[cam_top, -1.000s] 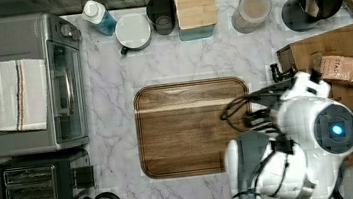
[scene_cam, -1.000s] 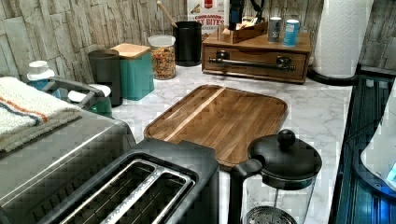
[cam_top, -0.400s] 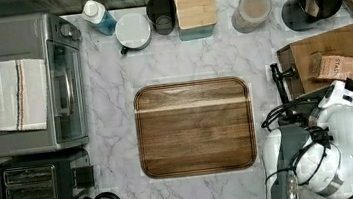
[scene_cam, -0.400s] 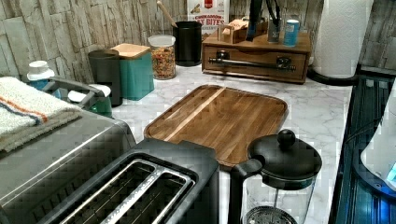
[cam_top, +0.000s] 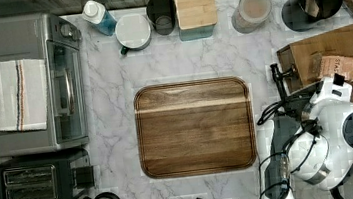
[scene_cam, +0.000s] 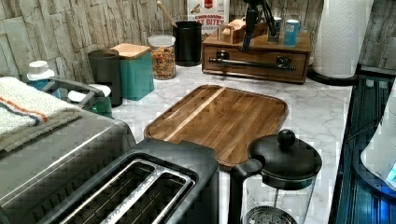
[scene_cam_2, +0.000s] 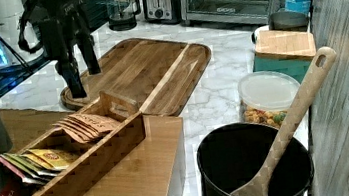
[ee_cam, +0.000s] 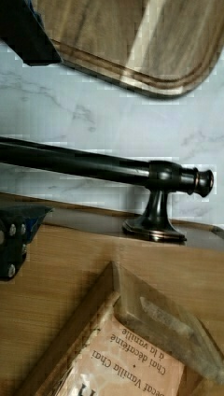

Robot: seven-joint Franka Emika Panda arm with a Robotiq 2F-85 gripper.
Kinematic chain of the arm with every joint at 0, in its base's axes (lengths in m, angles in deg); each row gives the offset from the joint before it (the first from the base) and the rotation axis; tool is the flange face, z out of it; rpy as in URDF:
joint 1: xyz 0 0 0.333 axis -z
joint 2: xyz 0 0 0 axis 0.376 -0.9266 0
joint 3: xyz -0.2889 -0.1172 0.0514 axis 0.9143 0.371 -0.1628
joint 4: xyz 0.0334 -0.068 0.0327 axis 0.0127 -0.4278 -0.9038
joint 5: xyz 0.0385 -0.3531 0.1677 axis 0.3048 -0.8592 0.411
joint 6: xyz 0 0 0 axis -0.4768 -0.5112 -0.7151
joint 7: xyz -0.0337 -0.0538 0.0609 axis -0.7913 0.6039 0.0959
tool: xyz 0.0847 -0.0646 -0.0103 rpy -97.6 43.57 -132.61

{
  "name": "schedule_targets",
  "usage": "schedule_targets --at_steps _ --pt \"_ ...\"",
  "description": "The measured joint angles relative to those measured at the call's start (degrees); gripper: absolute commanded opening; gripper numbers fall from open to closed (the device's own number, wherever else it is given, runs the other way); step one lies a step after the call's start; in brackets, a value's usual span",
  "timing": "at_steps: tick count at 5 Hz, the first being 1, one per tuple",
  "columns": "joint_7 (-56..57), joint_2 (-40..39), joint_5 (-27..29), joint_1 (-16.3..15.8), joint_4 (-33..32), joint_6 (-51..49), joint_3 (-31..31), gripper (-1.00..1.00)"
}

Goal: Open the drawer.

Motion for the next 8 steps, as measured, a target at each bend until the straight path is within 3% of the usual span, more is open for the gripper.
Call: schedule_targets --at_steps 2,6,7,8 --pt "3.02 -1.44 7.91 0.08 -0.78 3.97 -0.28 1.0" --pt "-0.56 -2.71 6.91 -0.86 -4.7 12.48 -2.22 1.0" --pt "2.46 -2.72 14.45 0.03 -7.05 19.3 -4.0 1.0" --pt "7.61 -4.02 18.2 0.96 -7.72 20.25 -4.76 1.0"
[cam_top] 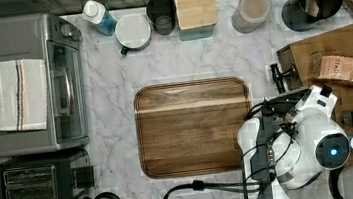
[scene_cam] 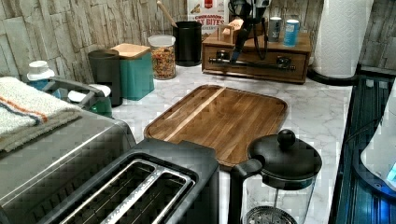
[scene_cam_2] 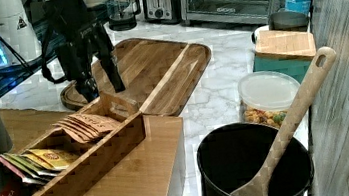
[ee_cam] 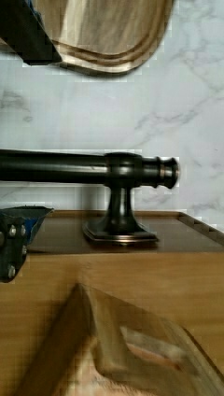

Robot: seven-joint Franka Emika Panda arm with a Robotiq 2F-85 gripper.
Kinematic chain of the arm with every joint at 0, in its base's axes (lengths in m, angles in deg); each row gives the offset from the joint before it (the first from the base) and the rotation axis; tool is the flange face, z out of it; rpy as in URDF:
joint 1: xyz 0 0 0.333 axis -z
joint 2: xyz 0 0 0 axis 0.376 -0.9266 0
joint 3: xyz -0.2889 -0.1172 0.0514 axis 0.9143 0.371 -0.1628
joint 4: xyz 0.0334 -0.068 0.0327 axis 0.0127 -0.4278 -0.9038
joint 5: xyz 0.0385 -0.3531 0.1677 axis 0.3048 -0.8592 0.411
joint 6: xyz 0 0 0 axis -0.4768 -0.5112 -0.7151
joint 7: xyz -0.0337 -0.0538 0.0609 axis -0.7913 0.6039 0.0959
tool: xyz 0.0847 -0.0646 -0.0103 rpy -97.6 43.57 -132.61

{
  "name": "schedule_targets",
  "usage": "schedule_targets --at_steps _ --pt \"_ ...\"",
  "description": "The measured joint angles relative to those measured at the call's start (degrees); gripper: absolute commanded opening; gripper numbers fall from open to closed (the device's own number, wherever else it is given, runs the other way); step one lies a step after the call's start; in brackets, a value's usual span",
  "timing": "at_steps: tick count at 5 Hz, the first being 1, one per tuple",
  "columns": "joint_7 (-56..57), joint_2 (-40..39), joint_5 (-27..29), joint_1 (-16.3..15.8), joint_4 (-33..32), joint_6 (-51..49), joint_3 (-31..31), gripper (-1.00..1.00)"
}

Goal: Open the drawer.

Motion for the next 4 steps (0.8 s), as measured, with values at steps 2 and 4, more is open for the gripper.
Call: schedule_targets --at_steps 2,4 --pt "-0.73 -4.11 0.5 0.15 -1.12 0.0 0.22 1.0" --pt "-5.43 -4.08 -7.69 -3.42 2.91 -13.2 4.04 1.0"
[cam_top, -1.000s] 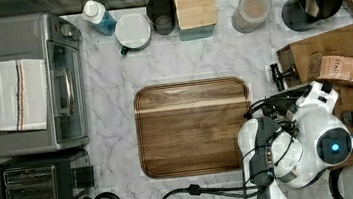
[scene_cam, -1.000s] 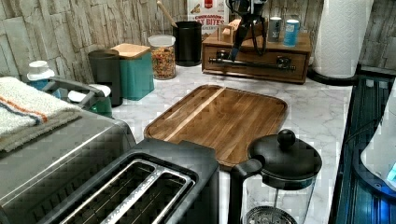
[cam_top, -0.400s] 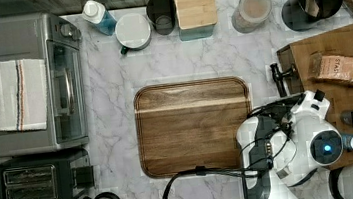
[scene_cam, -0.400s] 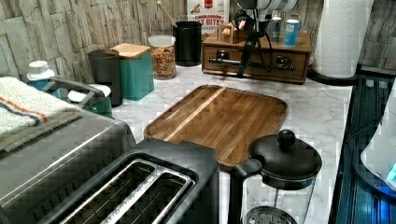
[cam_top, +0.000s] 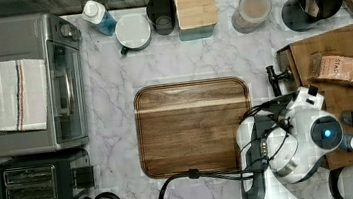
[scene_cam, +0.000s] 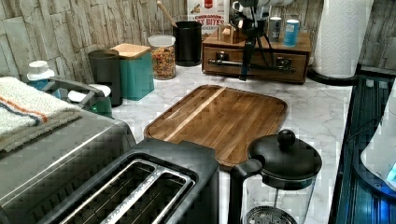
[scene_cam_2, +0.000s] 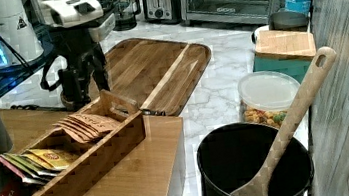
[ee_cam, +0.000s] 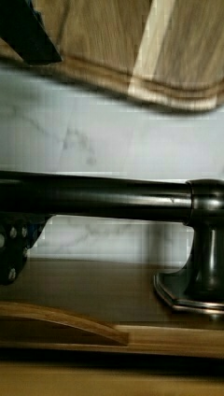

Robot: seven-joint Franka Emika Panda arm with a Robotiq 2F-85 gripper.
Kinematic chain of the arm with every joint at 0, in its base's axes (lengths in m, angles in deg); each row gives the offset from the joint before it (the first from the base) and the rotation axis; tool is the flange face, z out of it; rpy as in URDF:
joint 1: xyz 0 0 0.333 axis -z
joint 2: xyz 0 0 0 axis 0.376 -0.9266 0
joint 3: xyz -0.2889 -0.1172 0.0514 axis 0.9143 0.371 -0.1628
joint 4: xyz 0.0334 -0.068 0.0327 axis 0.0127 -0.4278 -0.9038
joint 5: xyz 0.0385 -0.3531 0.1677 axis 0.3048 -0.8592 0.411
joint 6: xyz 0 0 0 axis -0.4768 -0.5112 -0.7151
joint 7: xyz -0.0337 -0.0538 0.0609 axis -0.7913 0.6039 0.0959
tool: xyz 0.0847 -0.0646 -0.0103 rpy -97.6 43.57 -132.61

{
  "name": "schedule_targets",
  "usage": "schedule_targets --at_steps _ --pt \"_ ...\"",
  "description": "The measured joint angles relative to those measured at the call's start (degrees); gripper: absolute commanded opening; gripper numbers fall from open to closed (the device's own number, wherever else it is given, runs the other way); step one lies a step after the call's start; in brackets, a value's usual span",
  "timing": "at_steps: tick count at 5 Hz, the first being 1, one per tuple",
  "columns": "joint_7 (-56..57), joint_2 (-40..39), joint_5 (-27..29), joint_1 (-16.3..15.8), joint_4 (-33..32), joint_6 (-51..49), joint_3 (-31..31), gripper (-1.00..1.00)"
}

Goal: Open the drawer.

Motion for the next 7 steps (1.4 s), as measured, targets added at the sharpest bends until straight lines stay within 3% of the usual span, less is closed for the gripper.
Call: schedule_targets --at_steps 1,2,3,4,7 --pt "3.47 -1.33 0.2 1.41 3.25 -5.15 -1.47 1.0" --pt "4.64 -2.64 0.2 1.44 3.36 -3.61 -2.24 1.0" --pt "-3.36 -2.02 -0.48 0.26 1.68 -0.9 -2.29 1.0" --pt "-16.45 0.29 -6.49 -2.09 -1.9 3.02 -2.08 1.0" --pt "-23.78 10.52 -7.48 -10.19 -15.22 7.39 -6.04 1.0"
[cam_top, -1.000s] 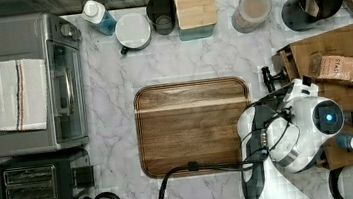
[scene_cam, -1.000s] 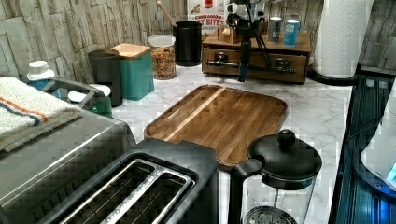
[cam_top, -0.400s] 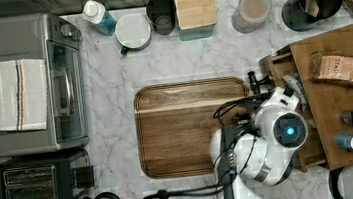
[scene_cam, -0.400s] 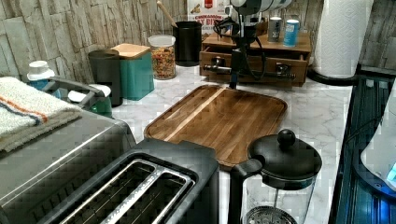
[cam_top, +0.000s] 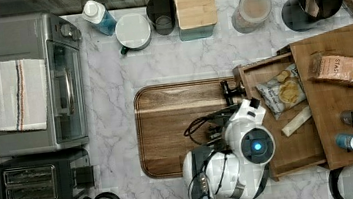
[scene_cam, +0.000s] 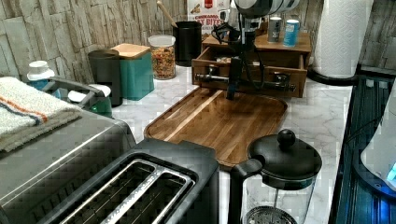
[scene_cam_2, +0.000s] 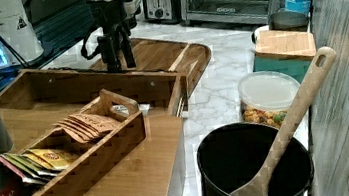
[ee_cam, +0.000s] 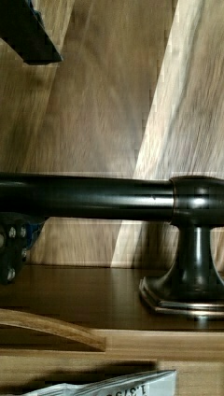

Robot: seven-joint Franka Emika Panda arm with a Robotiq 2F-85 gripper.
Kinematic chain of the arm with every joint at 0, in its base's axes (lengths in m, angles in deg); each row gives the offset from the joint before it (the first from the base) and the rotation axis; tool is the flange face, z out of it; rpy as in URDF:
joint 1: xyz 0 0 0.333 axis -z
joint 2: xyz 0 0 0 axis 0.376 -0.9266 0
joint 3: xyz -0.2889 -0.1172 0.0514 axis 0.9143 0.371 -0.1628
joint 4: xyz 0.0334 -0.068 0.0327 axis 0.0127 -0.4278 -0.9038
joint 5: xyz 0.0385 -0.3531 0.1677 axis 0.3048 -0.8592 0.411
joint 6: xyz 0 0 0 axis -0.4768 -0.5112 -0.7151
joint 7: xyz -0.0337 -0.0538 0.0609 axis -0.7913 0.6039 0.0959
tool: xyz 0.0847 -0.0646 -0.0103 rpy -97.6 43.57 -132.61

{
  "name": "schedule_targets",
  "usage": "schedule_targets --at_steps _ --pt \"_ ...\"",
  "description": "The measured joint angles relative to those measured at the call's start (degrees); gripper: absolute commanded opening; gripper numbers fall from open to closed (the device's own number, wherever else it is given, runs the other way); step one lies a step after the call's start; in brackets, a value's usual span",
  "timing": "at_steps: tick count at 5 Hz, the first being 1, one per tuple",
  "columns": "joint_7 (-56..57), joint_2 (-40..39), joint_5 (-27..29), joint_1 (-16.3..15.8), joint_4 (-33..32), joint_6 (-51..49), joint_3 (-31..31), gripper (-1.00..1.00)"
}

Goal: Open the drawer.

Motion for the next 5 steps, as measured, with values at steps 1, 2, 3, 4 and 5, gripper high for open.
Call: schedule_targets --at_steps 1,2,3,4,5 --pt "-5.99 1.95 -4.6 -1.67 -2.13 0.62 -0.8 1.0" --pt "-10.07 2.66 -5.59 -3.53 -3.36 1.4 -0.31 1.0" --pt "-12.2 2.62 -5.19 -3.42 -3.36 1.73 -0.87 1.0" --pt "-12.59 2.38 -4.61 -2.95 -3.13 1.57 -1.05 1.0" --pt "-12.59 2.35 -4.31 -2.94 -3.02 1.57 -1.23 1.0"
